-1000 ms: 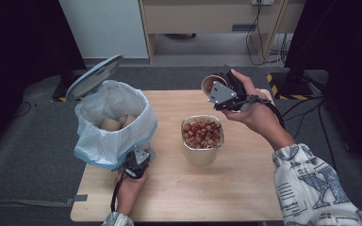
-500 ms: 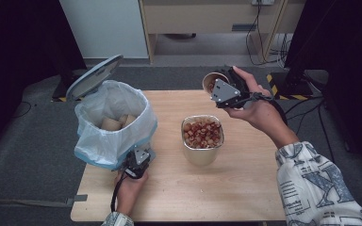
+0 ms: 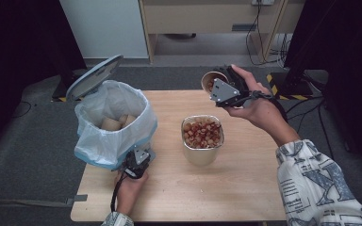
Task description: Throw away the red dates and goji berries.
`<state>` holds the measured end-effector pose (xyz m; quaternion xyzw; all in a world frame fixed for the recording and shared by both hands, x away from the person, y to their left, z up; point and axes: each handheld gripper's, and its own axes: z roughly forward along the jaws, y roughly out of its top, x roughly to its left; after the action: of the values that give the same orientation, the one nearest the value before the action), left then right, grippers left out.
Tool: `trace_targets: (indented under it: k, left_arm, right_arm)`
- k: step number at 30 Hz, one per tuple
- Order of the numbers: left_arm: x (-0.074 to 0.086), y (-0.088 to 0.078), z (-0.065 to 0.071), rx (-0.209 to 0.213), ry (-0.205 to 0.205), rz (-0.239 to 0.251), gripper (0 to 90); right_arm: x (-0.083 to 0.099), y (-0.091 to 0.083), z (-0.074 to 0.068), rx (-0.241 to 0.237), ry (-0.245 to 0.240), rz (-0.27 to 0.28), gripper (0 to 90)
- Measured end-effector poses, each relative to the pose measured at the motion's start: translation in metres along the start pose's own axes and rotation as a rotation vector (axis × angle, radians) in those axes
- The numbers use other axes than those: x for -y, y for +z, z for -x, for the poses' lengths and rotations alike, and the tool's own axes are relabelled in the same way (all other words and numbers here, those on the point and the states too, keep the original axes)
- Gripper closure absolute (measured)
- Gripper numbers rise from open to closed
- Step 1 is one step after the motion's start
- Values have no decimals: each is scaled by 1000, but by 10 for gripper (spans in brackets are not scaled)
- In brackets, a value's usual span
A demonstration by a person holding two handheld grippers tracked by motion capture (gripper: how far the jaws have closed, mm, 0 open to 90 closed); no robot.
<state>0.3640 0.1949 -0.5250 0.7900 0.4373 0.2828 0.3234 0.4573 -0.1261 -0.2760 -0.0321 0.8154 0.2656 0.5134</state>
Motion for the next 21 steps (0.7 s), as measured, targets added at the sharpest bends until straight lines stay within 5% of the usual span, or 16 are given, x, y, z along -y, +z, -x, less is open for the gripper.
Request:
trace_targets:
  k: [14,21]
  left_arm:
    - [0,0,0,0,-1,0,892]
    - [0,0,0,0,-1,0,892]
  right_arm:
    - [-3,0,-4,27,-123,-70,327]
    - [-4,0,-5,27,-125,-72,327]
